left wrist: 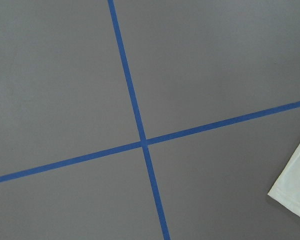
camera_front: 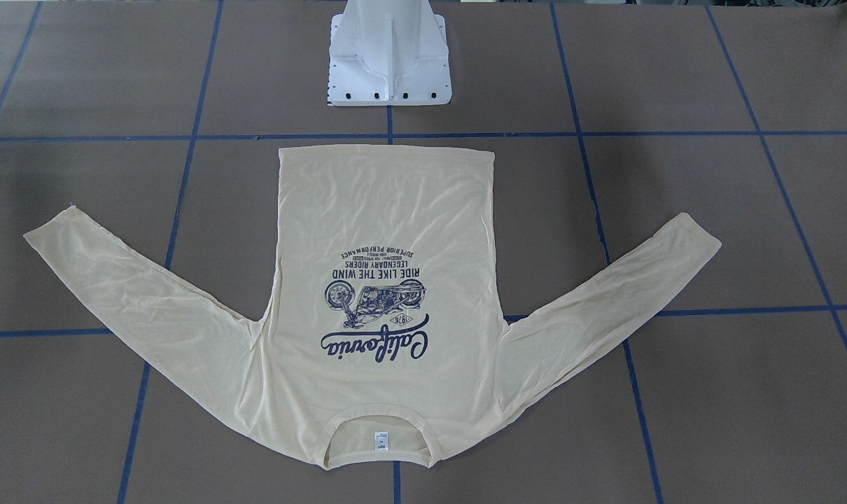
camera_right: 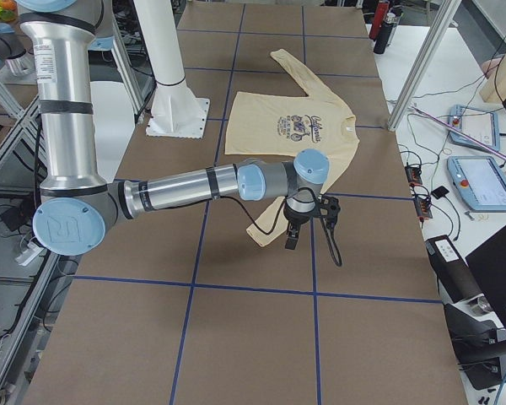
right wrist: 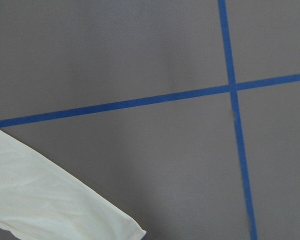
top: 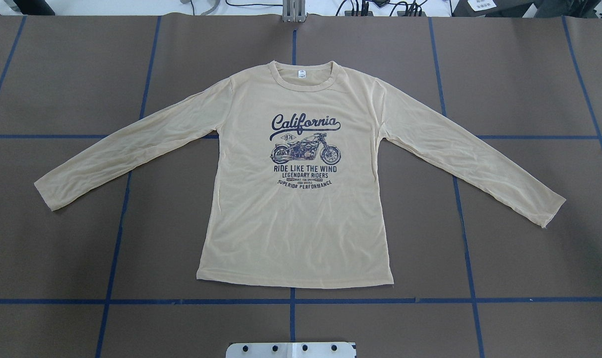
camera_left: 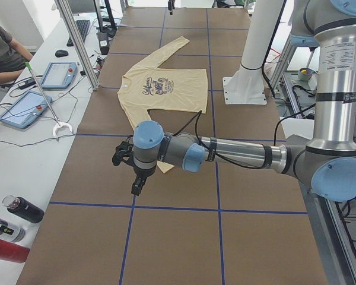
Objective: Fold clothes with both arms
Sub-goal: 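Move the right gripper to the cuff of the sleeve nearest it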
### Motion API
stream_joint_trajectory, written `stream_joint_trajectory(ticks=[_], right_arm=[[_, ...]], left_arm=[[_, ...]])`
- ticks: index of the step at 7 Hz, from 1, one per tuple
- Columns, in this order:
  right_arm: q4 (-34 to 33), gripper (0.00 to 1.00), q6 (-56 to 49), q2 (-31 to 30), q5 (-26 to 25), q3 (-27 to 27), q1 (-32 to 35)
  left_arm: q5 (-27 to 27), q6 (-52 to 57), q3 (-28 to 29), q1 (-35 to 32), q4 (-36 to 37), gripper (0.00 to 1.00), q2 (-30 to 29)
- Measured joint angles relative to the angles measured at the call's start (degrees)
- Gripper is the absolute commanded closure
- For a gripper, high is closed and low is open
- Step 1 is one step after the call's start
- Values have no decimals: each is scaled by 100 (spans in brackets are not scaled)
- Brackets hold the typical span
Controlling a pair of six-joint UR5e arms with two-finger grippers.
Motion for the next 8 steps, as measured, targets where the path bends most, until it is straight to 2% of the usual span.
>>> stream_joint_trajectory(ticks=[2, 3, 4, 5, 8], right_arm=[[1664, 0, 1565, -381, 3, -245, -565], [2647, 0, 1935, -575, 35, -595, -686], [3282, 1, 2269, -645, 58, -902, -826], [3574, 5, 2480, -656, 50, -1052, -1015], [3737, 5, 2617, -647, 22, -1174, -1382]], left_arm=[[-12, 0, 32, 3, -222, 0, 7], [-12, -3, 43, 3, -373, 0, 10], [-10, -11, 48, 3, -454, 0, 12], [-12, -13, 51, 3, -486, 0, 12], [-14, -16, 59, 3, -518, 0, 13]])
